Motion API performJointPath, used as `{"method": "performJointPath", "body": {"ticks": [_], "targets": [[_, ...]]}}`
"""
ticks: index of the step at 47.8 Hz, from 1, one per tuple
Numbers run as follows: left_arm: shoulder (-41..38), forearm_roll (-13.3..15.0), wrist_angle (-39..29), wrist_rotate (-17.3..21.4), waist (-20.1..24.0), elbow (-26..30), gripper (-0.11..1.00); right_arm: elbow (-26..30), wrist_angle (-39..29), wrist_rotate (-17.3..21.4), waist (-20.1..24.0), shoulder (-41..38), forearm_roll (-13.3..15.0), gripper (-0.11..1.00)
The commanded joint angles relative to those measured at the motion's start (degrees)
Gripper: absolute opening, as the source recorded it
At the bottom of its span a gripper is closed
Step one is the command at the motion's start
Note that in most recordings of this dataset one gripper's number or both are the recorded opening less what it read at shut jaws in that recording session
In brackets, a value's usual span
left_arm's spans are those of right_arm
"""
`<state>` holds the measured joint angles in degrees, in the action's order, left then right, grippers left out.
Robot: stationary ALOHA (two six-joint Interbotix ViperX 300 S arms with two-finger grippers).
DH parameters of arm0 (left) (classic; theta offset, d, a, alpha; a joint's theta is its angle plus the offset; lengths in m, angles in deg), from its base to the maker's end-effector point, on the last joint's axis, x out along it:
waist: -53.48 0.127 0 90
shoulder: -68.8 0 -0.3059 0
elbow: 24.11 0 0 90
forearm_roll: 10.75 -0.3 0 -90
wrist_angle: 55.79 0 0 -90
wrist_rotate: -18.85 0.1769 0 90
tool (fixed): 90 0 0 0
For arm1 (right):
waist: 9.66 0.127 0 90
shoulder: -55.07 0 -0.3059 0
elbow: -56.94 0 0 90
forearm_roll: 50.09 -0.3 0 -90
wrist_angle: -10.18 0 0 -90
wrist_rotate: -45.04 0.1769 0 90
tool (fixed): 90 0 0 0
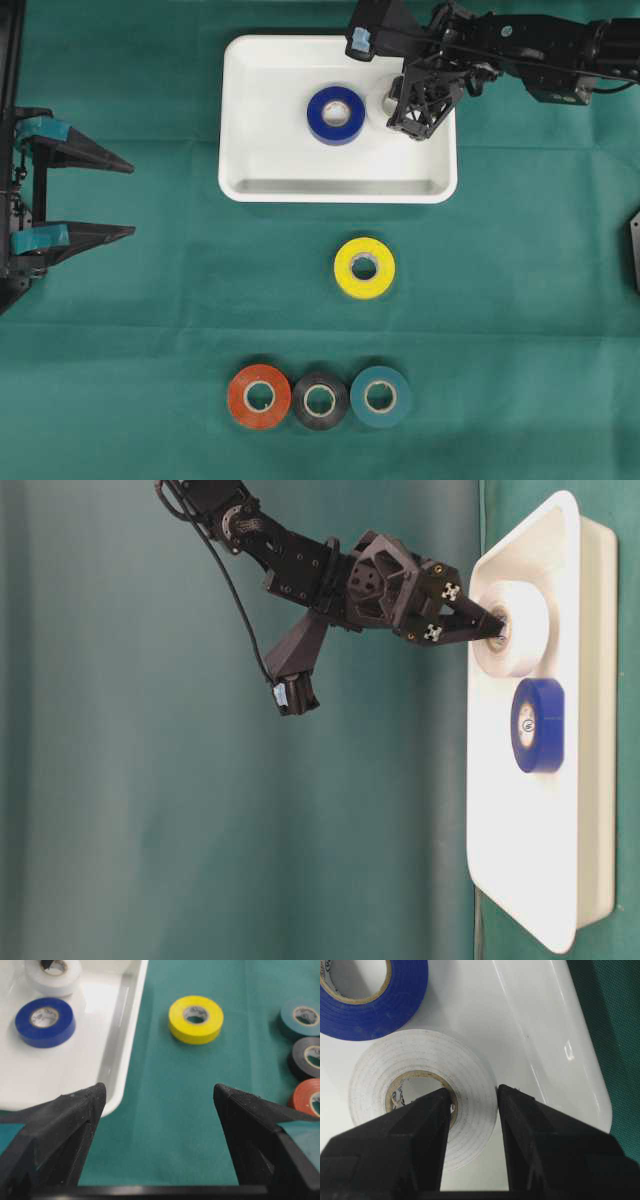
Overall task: Pick up the tape from a random location and place it into the white case.
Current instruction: 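Lower the white tape into the tray beside the blue tape and release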
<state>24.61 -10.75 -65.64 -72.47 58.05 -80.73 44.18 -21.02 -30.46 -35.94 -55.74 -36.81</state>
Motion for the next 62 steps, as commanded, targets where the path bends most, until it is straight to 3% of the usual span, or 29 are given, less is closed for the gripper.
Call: {"method": "performJointPath", "body": {"ticks": [1,14,22,26,45,62], "targets": [[-0.5,0.2,0.3,0.1,-0.2,0.8,0.90,0.6,0.4,-0.2,0.2,1.1,-0.1,0.33],[-0.5,0.1,0.3,0.1,-0.1,0.9,0.90,0.9,0.3,0.0,0.1,1.1,0.2,0.33],[-0.5,0.2,0.3,0.1,-0.1,0.8,0.90,1.1,-0.1,0.0,0.1,1.7,1.1,0.78],[-0.4,0.1,0.0,0.1,-0.2,0.9,0.90,1.1,-0.8,0.1,0.1,2.2,1.4,0.91],[-0.2,0.1,-0.2,0.1,-0.2,0.9,0.90,1.6,-3.3,0.0,0.2,3.9,1.5,0.88],[-0.1,0.1,-0.6,0.1,-0.2,1.0,0.90,3.4,-9.4,0.0,0.1,10.9,3.9,0.88]]}}
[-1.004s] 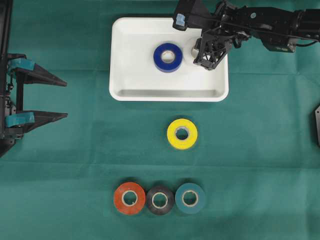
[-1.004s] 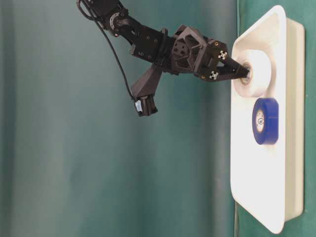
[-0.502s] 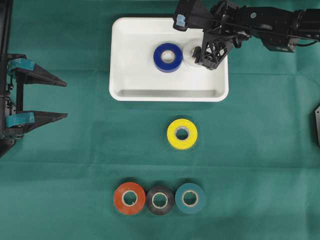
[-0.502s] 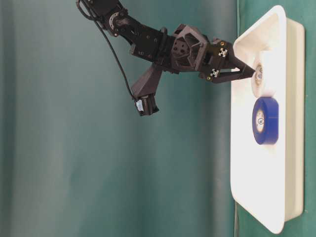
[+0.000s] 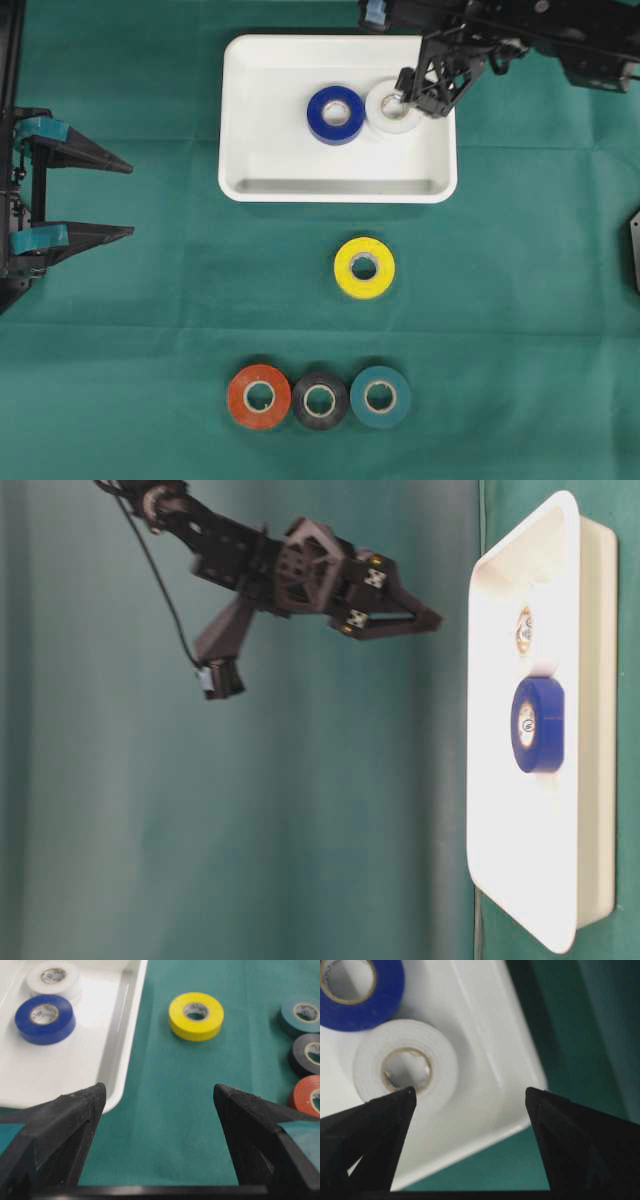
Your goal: Pick up the tape from a random location and place it into the white case.
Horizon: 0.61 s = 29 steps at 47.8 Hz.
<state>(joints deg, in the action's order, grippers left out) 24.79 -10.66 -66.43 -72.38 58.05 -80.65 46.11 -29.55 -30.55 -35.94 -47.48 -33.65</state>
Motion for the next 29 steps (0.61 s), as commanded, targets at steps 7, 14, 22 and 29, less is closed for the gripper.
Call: {"method": "performJointPath", "body": {"ticks": [7,14,22,29], "targets": [[-0.2,0.0,-0.2,0.0,-0.2,0.9,0.90,1.6,-1.4,0.1,0.1,3.6,0.8,0.88],[-0.3,0.1,-0.3,-0.1,-0.2,0.8,0.90,1.6,-1.3,0.2,0.1,3.6,0.8,0.88],[-0.2,0.0,-0.3,0.0,-0.2,0.8,0.90,1.6,-0.5,0.4,1.2,3.6,0.5,0.87],[-0.3,0.0,-0.3,0.0,-0.2,0.8,0.90,1.6,0.1,0.4,4.8,3.6,0.5,0.87]]}}
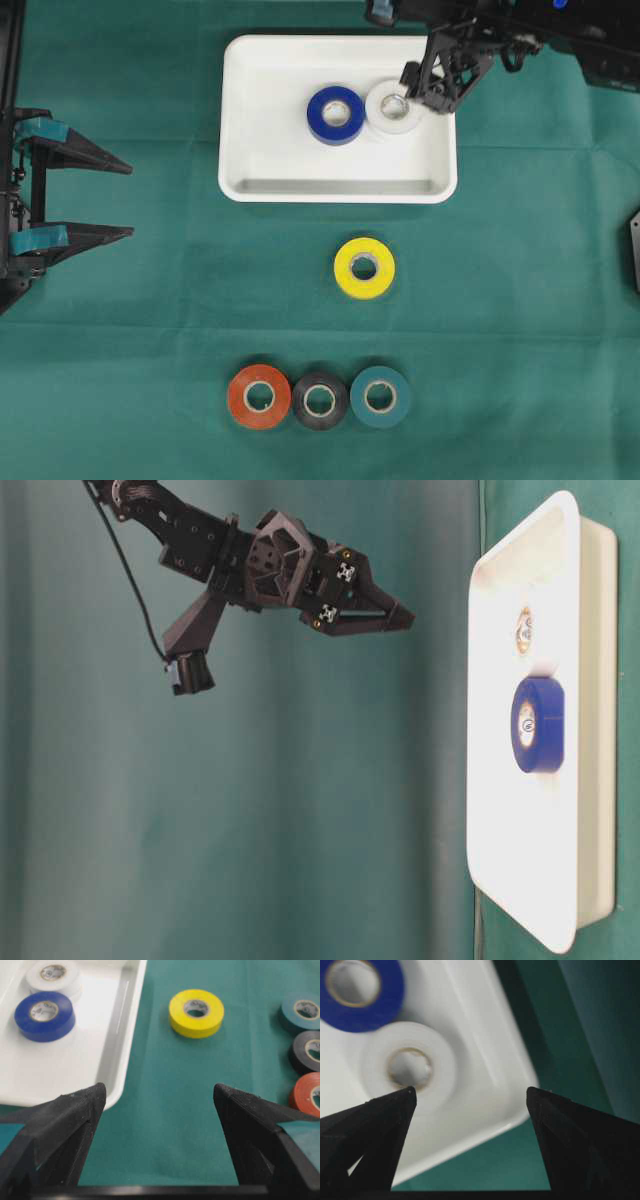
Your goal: Pick up the tape from a random location and place it into the white case.
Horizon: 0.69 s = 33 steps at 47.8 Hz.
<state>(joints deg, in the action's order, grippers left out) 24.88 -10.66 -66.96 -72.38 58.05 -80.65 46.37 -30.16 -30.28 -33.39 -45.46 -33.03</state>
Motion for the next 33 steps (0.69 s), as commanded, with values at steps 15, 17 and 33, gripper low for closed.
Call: {"method": "performJointPath", "body": {"ticks": [15,17,33], "targets": [[-0.4,0.0,0.3,-0.1,-0.2,0.8,0.90,1.8,0.8,0.4,13.4,1.6,-1.9,0.87],[-0.4,0.1,0.3,-0.1,-0.1,0.8,0.90,1.8,1.1,0.4,14.7,1.6,-2.2,0.87],[-0.4,0.1,0.3,0.0,-0.2,0.8,0.90,1.1,2.4,0.9,18.7,3.0,-2.5,0.87]]}}
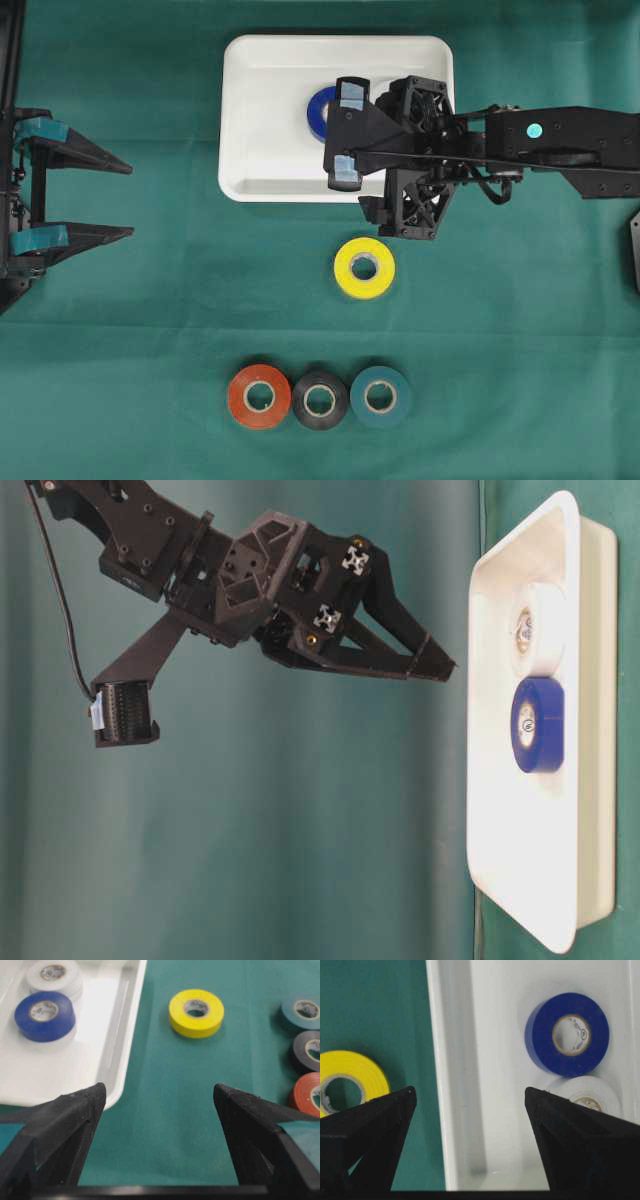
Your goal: Pick up the tape from a random location and place it into the white case.
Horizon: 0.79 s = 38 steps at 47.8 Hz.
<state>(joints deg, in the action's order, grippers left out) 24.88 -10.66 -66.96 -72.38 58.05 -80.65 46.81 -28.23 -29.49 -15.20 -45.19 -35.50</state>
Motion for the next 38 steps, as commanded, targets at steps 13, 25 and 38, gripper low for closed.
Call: {"method": "performJointPath", "body": {"ticks": [13,25,38], "targets": [[-0.4,0.1,0.0,0.0,-0.1,0.8,0.90,-4.7,3.9,0.1,1.7,11.4,-0.2,0.87],[-0.3,0.0,0.0,0.0,-0.2,0.8,0.90,-13.7,9.4,0.2,1.7,22.6,-0.7,0.87],[1.1,0.0,0.0,0.2,-0.2,1.0,0.90,-25.2,18.1,0.2,1.7,36.9,-1.0,0.87]]}}
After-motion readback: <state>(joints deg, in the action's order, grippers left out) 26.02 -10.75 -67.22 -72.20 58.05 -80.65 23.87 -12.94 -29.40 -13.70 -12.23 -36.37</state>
